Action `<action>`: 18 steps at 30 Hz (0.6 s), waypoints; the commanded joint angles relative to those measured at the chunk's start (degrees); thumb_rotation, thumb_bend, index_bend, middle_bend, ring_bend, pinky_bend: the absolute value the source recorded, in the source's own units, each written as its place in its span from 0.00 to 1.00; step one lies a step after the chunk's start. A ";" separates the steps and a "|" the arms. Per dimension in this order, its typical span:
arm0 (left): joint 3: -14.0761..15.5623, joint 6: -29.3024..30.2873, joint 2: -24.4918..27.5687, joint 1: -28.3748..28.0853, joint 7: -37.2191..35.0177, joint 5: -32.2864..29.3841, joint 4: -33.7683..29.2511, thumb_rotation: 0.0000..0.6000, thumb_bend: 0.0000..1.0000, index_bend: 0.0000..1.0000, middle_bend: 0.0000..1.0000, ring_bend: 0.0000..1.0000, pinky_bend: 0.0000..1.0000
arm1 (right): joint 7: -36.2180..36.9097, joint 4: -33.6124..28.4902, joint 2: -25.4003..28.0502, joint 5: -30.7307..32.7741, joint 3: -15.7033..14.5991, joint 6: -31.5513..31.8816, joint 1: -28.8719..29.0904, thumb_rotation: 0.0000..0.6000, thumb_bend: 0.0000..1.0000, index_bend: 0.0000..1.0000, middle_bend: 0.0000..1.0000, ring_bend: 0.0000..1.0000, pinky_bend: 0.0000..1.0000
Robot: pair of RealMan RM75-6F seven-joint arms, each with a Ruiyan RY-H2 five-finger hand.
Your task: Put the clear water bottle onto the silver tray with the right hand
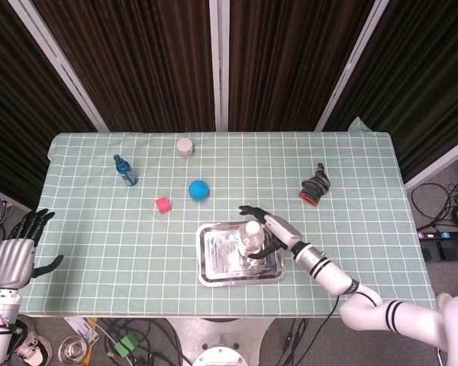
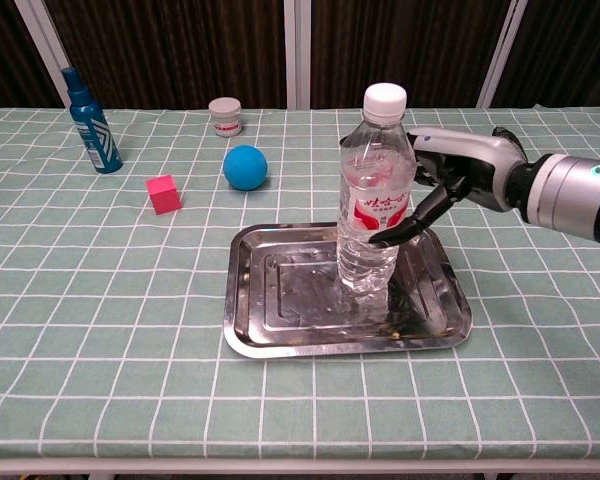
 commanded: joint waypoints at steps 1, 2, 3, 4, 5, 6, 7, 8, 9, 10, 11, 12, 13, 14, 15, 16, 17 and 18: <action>-0.02 0.14 0.09 -0.02 0.18 0.12 -0.35 1.00 0.23 0.16 0.18 0.09 0.19 | -2.61 -5.69 7.61 0.01 -1.21 -2.27 0.32 1.00 0.00 0.00 0.00 0.00 0.00; -0.07 0.17 0.15 -0.04 0.26 0.13 -0.47 1.00 0.23 0.16 0.18 0.09 0.19 | -4.22 -7.36 10.27 -0.02 -1.61 -2.66 0.23 1.00 0.00 0.00 0.00 0.00 0.00; -0.13 0.22 0.25 -0.07 0.37 0.14 -0.63 1.00 0.23 0.16 0.18 0.09 0.19 | -7.26 -9.81 14.34 0.34 -2.29 -3.39 0.02 1.00 0.00 0.00 0.00 0.00 0.00; -0.18 0.27 0.30 -0.07 0.41 0.14 -0.78 1.00 0.23 0.16 0.18 0.09 0.19 | -10.12 -11.77 17.48 1.05 -2.82 -3.65 -0.35 1.00 0.00 0.00 0.00 0.00 0.00; -0.21 0.32 0.33 -0.07 0.45 0.13 -0.90 1.00 0.23 0.16 0.18 0.09 0.19 | -13.46 -13.77 20.46 2.22 -3.31 -3.29 -1.07 1.00 0.00 0.00 0.00 0.00 0.00; -0.23 0.34 0.37 -0.05 0.52 0.08 -1.09 1.00 0.23 0.16 0.18 0.09 0.19 | -19.13 -16.34 23.98 4.44 -4.05 -1.51 -2.64 1.00 0.00 0.00 0.00 0.00 0.00; -0.24 0.37 0.36 -0.03 0.54 0.08 -1.27 1.00 0.24 0.16 0.18 0.09 0.19 | -24.38 -18.12 26.18 6.30 -4.75 0.72 -4.12 1.00 0.00 0.00 0.00 0.00 0.00; -0.23 0.41 0.34 -0.02 0.60 0.12 -1.38 1.00 0.24 0.16 0.18 0.09 0.19 | -30.02 -19.83 27.93 8.37 -5.51 3.60 -5.82 1.00 0.00 0.00 0.01 0.00 0.00; -0.14 0.45 0.33 0.01 0.73 0.21 -1.50 1.00 0.24 0.16 0.18 0.09 0.19 | -37.67 -21.93 29.28 11.41 -6.45 8.67 -8.49 1.00 0.00 0.00 0.01 0.00 0.00; -0.09 0.47 0.30 0.03 0.79 0.26 -1.57 1.00 0.24 0.16 0.18 0.09 0.19 | -43.11 -23.18 29.45 13.34 -7.09 13.21 -10.69 1.00 0.00 0.00 0.01 0.00 0.00; -0.04 0.51 0.27 0.06 0.87 0.32 -1.64 1.00 0.24 0.16 0.18 0.09 0.19 | -47.70 -23.97 29.03 14.58 -7.64 17.97 -12.96 1.00 0.00 0.00 0.02 0.00 0.00; 0.00 0.56 0.25 0.09 1.01 0.35 -1.73 1.00 0.24 0.16 0.18 0.09 0.19 | -51.99 -24.25 27.94 15.39 -8.28 23.86 -15.97 1.00 0.00 0.00 0.03 0.00 0.00; 0.03 0.53 0.25 0.11 1.14 0.35 -1.81 1.00 0.24 0.16 0.18 0.09 0.19 | -53.86 -23.91 26.94 15.37 -8.70 27.69 -18.10 1.00 0.00 0.00 0.03 0.00 0.00; 0.07 0.45 0.30 0.10 1.35 0.32 -1.94 1.00 0.24 0.16 0.18 0.09 0.19 | -54.74 -22.80 25.57 14.66 -9.14 31.94 -20.67 1.00 0.00 0.00 0.03 0.00 0.00; 0.07 0.39 0.38 0.07 1.50 0.31 -2.09 1.00 0.24 0.16 0.18 0.09 0.19 | -54.47 -21.65 24.64 13.77 -9.45 34.34 -22.32 1.00 0.00 0.00 0.03 0.00 0.00; 0.04 0.30 0.50 0.00 1.64 0.30 -2.22 1.00 0.24 0.16 0.18 0.09 0.19 | -53.73 -20.37 23.87 12.66 -9.74 36.20 -23.69 1.00 0.00 0.00 0.03 0.00 0.00; 0.00 0.26 0.62 -0.07 1.79 0.33 -2.30 1.00 0.24 0.16 0.18 0.09 0.19 | -52.89 -18.97 23.18 11.50 -9.97 37.75 -24.86 1.00 0.00 0.00 0.03 0.00 0.00; -0.06 0.26 0.73 -0.14 1.92 0.37 -2.30 1.00 0.24 0.16 0.18 0.09 0.19 | -51.87 -17.02 22.22 9.96 -10.15 39.62 -26.17 1.00 0.00 0.00 0.03 0.00 0.00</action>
